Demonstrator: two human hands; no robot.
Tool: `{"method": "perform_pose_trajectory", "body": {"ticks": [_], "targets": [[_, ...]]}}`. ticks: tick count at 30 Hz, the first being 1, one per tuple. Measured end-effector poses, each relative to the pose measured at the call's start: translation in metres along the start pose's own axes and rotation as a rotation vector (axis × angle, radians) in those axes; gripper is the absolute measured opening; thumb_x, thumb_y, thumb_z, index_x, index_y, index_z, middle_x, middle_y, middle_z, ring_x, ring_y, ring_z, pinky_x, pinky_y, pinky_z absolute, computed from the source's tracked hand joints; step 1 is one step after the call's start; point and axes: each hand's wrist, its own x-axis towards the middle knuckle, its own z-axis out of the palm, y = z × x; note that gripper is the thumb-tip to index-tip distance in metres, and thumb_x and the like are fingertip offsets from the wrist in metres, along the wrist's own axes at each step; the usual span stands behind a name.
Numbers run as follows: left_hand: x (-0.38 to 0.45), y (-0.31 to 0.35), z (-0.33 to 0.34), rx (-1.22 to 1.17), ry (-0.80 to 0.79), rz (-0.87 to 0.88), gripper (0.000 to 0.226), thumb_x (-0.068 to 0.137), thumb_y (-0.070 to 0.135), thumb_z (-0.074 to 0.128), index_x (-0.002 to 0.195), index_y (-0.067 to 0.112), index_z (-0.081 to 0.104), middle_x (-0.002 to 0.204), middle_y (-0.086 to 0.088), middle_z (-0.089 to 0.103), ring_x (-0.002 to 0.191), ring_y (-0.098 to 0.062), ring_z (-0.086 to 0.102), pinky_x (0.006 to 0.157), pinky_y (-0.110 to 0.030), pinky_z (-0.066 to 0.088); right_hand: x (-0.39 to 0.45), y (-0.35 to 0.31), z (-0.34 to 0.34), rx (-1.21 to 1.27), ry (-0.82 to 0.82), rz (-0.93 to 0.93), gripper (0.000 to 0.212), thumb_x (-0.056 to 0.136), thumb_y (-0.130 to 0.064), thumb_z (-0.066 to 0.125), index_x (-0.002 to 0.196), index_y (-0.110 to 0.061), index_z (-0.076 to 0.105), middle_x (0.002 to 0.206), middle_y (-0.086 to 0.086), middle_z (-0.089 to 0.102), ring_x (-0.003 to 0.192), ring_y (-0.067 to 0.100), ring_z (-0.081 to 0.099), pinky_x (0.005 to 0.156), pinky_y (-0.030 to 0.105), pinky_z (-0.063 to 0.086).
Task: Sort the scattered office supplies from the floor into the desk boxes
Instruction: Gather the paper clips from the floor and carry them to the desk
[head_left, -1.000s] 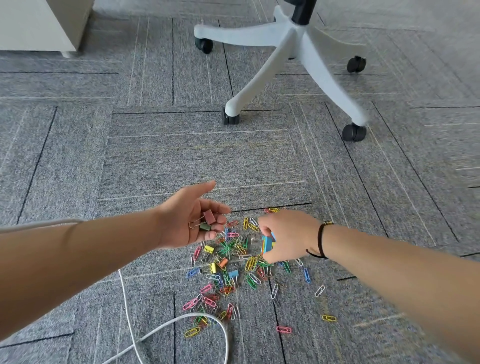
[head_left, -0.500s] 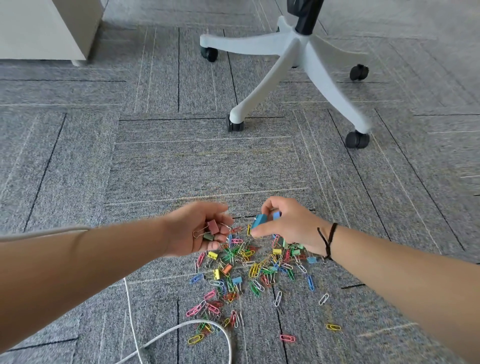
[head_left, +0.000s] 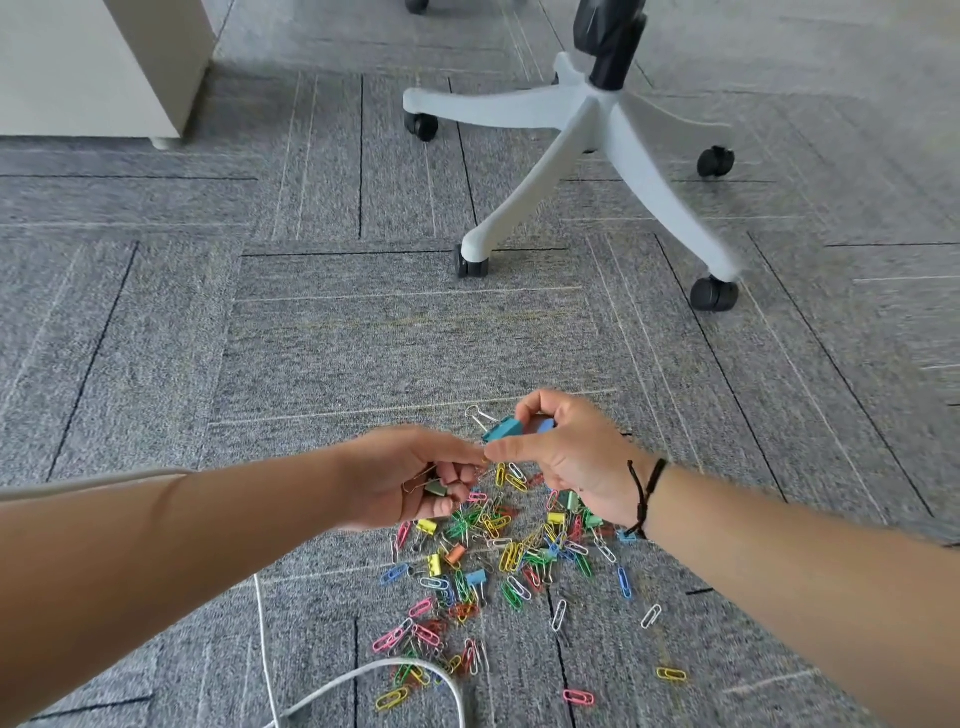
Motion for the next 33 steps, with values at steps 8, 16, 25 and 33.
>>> {"method": "perform_pose_trajectory", "body": {"ticks": [8, 16, 25, 33], "targets": [[0.004, -0.002, 0.001, 0.156, 0.018, 0.022, 0.013, 0.091, 0.012, 0.068, 0.081, 0.004, 0.063, 0.072, -0.006, 0.061, 0.06, -0.014, 0.052, 0.055, -0.023, 0.046, 0.007, 0.006, -0.005, -0.004, 0.043, 0.006, 0.04, 0.068, -0.012, 0.089, 0.082, -0.017, 0.052, 0.064, 0.0, 0.051, 0.039, 0.006, 0.029, 0.037, 0.02, 0.026], [0.004, -0.009, 0.002, 0.323, 0.074, -0.015, 0.018, 0.088, 0.021, 0.073, 0.082, 0.004, 0.068, 0.07, -0.005, 0.065, 0.058, -0.012, 0.057, 0.053, -0.022, 0.049, 0.016, 0.008, -0.026, 0.165, 0.02, 0.159, 0.025, 0.086, 0.001, 0.063, 0.091, -0.017, 0.046, 0.094, 0.019, 0.068, 0.036, 0.009, 0.021, 0.043, 0.024, 0.011], [0.006, 0.005, -0.015, -0.171, 0.086, 0.006, 0.038, 0.099, 0.029, 0.047, 0.082, 0.002, 0.068, 0.074, -0.011, 0.064, 0.06, -0.019, 0.057, 0.053, -0.026, 0.05, 0.009, 0.0, -0.021, 0.491, -0.215, 0.251, 0.026, 0.08, -0.011, 0.047, 0.088, -0.006, 0.071, 0.07, 0.006, 0.052, 0.04, 0.008, 0.028, 0.042, 0.02, 0.016], [0.007, 0.006, -0.022, -0.239, 0.091, 0.06, 0.038, 0.085, 0.036, 0.053, 0.091, 0.001, 0.064, 0.075, -0.012, 0.063, 0.062, -0.02, 0.056, 0.055, -0.028, 0.05, 0.004, -0.001, -0.018, 0.454, -0.239, 0.3, 0.028, 0.091, -0.032, 0.063, 0.072, -0.012, 0.058, 0.065, 0.004, 0.046, 0.06, 0.018, 0.045, 0.057, 0.031, 0.05]]}}
